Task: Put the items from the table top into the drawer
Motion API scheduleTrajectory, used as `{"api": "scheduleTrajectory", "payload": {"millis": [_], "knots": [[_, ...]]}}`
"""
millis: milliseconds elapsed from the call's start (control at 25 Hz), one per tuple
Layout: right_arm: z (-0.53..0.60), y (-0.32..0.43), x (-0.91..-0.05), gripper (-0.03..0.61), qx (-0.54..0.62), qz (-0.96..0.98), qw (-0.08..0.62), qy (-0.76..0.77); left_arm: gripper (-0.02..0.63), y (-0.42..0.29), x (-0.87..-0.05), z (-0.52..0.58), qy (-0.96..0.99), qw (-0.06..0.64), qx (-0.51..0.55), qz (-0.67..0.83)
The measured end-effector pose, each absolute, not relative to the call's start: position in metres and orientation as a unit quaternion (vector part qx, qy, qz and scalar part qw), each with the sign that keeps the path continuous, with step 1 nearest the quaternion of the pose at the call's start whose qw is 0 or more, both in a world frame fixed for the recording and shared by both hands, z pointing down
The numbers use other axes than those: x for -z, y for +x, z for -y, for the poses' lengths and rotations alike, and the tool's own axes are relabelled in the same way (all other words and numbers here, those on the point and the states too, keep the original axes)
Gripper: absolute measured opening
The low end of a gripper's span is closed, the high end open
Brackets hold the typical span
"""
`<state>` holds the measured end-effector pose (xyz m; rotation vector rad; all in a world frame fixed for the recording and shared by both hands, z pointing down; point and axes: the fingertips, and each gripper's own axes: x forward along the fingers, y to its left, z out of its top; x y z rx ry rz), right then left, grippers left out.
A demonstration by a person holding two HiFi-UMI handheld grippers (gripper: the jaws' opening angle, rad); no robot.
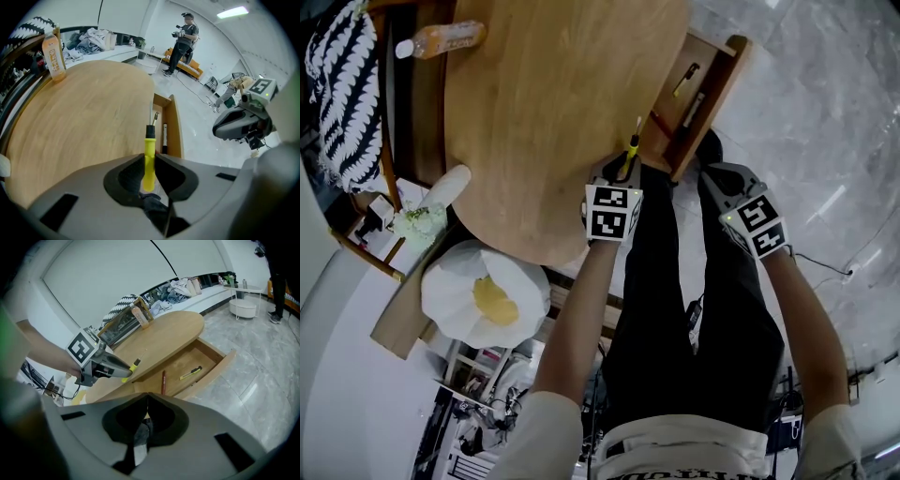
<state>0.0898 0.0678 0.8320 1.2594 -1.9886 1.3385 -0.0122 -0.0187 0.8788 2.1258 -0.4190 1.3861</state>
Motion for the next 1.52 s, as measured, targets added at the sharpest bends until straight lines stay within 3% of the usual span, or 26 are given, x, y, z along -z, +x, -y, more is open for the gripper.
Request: {"api": "scheduleTrajectory", "payload": {"millis": [880, 1160, 1520], "knots": [[-0.092, 0.128, -0.848, 0.02, -0.483, 0.726, 0.226, 0.434, 0.083, 0.044, -0.922, -0.009, 0.79, 0.281, -0.514, 0.181], [-0.086, 0.137, -0.803, 0.02, -0.458, 0.743, 0.243, 0.424, 0.065, 0.034, -0.865, -0.007, 0.798, 0.279, -0.494, 0.204], [-0.06, 0.165, -0.679, 0.02, -0.402, 0.775, 0.261, 0.413, 0.031, 0.004, -0.715, -0.001, 0.792, 0.303, -0.448, 0.283]]}}
